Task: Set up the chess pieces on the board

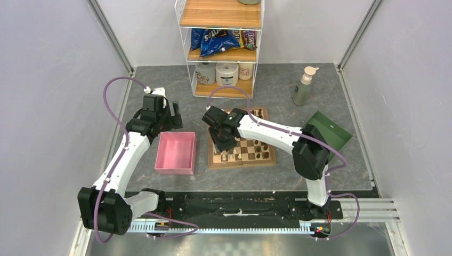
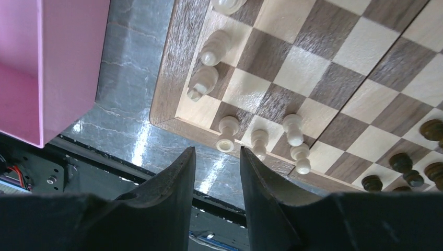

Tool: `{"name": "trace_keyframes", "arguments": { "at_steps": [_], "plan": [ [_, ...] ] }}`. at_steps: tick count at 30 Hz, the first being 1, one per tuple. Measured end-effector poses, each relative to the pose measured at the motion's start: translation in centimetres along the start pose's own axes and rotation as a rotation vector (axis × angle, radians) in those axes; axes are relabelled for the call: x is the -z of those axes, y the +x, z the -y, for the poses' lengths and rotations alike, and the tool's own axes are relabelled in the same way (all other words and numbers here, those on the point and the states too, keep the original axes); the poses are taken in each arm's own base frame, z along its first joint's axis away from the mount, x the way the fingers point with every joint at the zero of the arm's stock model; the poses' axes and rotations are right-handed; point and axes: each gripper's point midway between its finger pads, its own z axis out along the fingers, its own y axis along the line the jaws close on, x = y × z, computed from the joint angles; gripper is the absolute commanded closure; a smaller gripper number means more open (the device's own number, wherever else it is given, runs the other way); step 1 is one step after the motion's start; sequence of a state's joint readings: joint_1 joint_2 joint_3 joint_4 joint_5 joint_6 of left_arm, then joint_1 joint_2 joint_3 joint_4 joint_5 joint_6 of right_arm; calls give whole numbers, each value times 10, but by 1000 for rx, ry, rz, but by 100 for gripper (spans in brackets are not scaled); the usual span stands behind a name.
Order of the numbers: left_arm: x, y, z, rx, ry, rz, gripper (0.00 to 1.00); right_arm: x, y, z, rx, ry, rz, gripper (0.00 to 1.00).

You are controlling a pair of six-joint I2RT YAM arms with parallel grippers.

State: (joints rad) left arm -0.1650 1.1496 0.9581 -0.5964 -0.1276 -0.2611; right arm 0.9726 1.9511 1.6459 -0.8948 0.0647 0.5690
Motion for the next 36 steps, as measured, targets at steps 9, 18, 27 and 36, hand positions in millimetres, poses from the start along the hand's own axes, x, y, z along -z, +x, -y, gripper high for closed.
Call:
{"name": "trace_keyframes", "arguments": {
  "at_steps": [9, 18, 27, 36],
  "plan": [
    [0, 0, 0, 0, 1, 0, 7, -12, 13, -4, 19, 7, -45, 59],
    [0, 0, 1, 0, 3, -1, 7, -16, 15, -1, 20, 24, -56, 60],
    [0, 0, 1, 0, 3, -1, 7, -24, 19, 1, 21, 35, -73, 64],
    [0, 0, 1, 0, 7, -2, 7, -31, 23, 2, 21, 44, -91, 83]
  ]
}}
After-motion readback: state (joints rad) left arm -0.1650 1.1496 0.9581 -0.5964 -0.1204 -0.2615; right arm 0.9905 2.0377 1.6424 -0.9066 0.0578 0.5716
